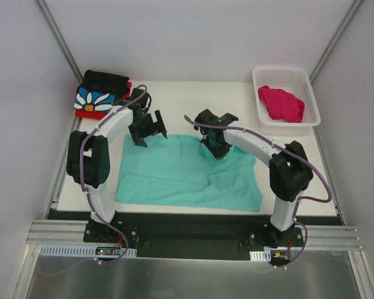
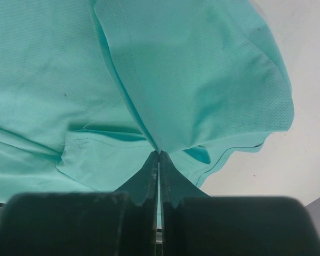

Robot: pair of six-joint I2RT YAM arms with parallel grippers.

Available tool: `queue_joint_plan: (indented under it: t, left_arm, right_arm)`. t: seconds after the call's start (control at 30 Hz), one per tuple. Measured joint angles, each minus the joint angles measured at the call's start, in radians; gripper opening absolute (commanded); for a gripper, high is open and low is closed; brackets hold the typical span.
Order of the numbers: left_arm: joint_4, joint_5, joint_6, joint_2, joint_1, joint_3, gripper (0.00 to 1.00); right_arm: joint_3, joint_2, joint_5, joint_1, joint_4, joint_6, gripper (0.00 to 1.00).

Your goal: Fold and stack the t-shirts

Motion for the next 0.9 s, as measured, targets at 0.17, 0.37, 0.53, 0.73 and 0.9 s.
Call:
queue_joint_plan:
  t: [0.17,0.37,0.53,0.73,0.9]
  left_arm:
    - [0.000,0.012,0.000,0.027,0.010,0.007,0.99]
    - [0.000,0.082,0.001,0.110,0.097,0.051,0.99]
    - [-0.083,0.019,0.021,0.187,0.195,0.204,0.98]
    - [-0.131,-0.164,0.048,0.207,0.255,0.333,0.86]
    - [-0.180,-0.260,0.060,0.214,0.258,0.337,0.82]
  right_arm:
    - [-0.006,0.000,0.000,0.000,0.000,-0.001,0.01]
    - [-0.008,0.000,0.000,0.000,0.000,-0.004,0.01]
    - [-0.011,-0.002,-0.002,0.000,0.001,-0.007,0.01]
    - [-0.027,-0.006,-0.017,0.000,0.002,-0.012,0.01]
    - [-0.032,-0.006,-0.026,0.000,0.008,-0.017,0.01]
